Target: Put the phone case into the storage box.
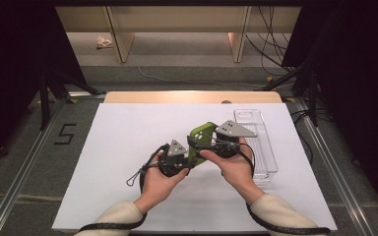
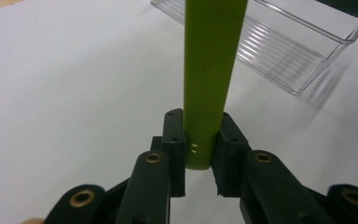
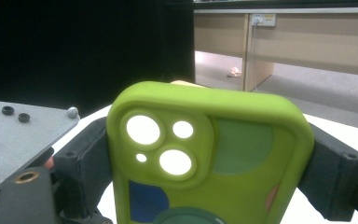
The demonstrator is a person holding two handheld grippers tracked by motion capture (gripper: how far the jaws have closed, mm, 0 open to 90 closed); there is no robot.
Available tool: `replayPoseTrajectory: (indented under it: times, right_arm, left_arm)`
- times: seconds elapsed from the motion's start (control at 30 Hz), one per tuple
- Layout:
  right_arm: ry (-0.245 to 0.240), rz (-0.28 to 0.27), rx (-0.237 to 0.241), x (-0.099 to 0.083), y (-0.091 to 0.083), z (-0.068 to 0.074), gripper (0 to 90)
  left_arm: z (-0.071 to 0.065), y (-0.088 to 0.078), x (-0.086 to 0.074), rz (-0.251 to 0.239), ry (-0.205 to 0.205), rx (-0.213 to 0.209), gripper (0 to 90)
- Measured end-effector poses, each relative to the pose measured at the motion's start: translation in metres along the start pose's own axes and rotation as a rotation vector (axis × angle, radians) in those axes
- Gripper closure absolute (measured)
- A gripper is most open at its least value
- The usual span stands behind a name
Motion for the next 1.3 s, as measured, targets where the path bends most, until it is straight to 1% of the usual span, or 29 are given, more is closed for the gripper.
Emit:
replayPoseTrajectory:
  times: [0.3, 0.4, 0.53, 0.63, 0.7, 0.77, 0.83, 0.9, 0.97, 1.03, 1.1, 1.23, 1.3]
  right_arm:
    - [-0.001, -0.005, 0.005, 0.002, -0.001, 0.000, 16.4]
    - [-0.004, -0.007, 0.007, 0.002, -0.001, 0.000, 16.4]
    - [-0.003, -0.012, 0.003, 0.004, -0.002, -0.001, 16.5]
    - [-0.003, -0.015, -0.003, 0.005, -0.003, -0.003, 16.5]
    - [-0.002, -0.017, -0.007, 0.006, -0.003, -0.004, 16.5]
    - [-0.001, -0.019, -0.010, 0.007, -0.004, -0.006, 16.5]
    - [0.002, -0.020, -0.014, 0.008, -0.005, -0.007, 16.5]
    - [0.003, -0.022, -0.018, 0.009, -0.005, -0.009, 16.5]
    - [0.005, -0.022, -0.023, 0.009, -0.006, -0.011, 16.5]
    - [0.007, -0.026, -0.025, 0.010, -0.006, -0.012, 16.5]
    - [0.008, -0.026, -0.030, 0.012, -0.007, -0.014, 16.5]
    - [0.013, -0.033, -0.040, 0.014, -0.009, -0.018, 16.6]
    - [0.015, -0.035, -0.044, 0.015, -0.009, -0.020, 16.5]
  left_arm:
    - [0.000, -0.001, 0.001, -0.011, 0.007, -0.001, 76.6]
    - [0.001, -0.002, 0.001, -0.015, 0.019, -0.006, 76.2]
    - [0.001, -0.002, 0.001, -0.018, 0.031, -0.011, 72.0]
    - [0.000, -0.001, 0.001, -0.018, 0.052, -0.018, 63.9]
    - [-0.001, -0.001, 0.000, -0.017, 0.068, -0.034, 57.5]
    - [-0.002, -0.001, 0.000, -0.020, 0.079, -0.040, 51.3]
    - [-0.002, -0.003, 0.001, -0.023, 0.100, -0.042, 44.7]
    - [-0.003, -0.004, 0.001, -0.023, 0.106, -0.047, 37.3]
    - [-0.002, -0.006, 0.000, -0.010, 0.120, -0.050, 29.9]
    - [-0.002, -0.008, 0.000, -0.006, 0.126, -0.063, 25.1]
    - [-0.002, -0.010, -0.002, 0.007, 0.130, -0.067, 18.1]
    - [0.001, -0.016, -0.003, 0.010, 0.135, -0.073, 14.3]
    - [0.003, -0.020, -0.004, 0.016, 0.145, -0.092, 9.5]
Point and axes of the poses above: each handheld gripper's, and its own axes: y roughly forward along the jaws, x roughly out of its top, z roughly to its left, the point moved 6 cm from there along y, roughly forward along the jaws, and after that the axes turned 7 degrees about -x, right-handed, at the moved point
